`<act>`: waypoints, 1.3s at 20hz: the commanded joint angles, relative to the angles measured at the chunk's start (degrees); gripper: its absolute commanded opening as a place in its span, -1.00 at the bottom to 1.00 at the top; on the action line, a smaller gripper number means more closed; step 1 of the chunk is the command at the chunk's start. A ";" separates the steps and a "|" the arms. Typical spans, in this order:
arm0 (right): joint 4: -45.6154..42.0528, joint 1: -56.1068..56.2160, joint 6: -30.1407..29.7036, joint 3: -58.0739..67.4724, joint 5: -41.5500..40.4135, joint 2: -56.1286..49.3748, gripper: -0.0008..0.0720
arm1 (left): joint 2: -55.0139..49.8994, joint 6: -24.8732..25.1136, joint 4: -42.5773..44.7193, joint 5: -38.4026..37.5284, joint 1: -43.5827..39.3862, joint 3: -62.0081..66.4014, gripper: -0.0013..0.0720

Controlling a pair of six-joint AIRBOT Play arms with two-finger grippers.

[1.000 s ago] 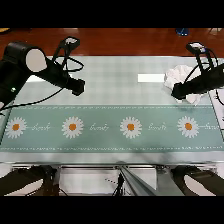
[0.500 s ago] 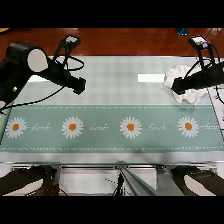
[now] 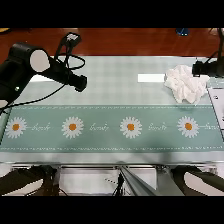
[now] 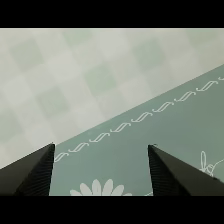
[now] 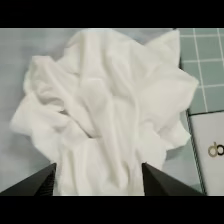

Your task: Fold the shirts.

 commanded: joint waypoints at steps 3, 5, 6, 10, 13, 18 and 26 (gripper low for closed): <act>20.92 -14.80 -3.69 0.07 -3.61 -10.97 0.68 | -0.02 -0.02 -0.17 -2.47 -0.02 0.00 0.99; 26.36 -17.90 -5.09 0.07 -4.24 -14.21 0.68 | -0.02 0.00 -0.17 -2.82 -0.02 0.00 0.99; 27.58 -18.69 -5.11 0.07 -4.87 -15.45 0.67 | -0.02 -0.02 -0.17 -2.82 -0.02 0.00 0.99; 30.14 -18.86 -5.16 0.07 -7.52 -20.37 0.67 | -0.02 -0.02 -0.17 -2.82 -0.02 0.00 0.99; 34.25 -17.97 -7.30 0.07 -6.80 -24.22 0.65 | -0.02 0.00 -0.17 -2.80 -0.02 0.00 0.99; 40.50 -13.79 -19.37 2.03 -6.71 -24.24 -0.90 | 0.11 0.02 -0.13 -2.86 -0.02 0.35 0.98; 55.58 -11.23 -32.59 16.90 1.84 0.22 -0.90 | 2.32 0.02 -0.15 -11.32 -0.04 18.86 0.98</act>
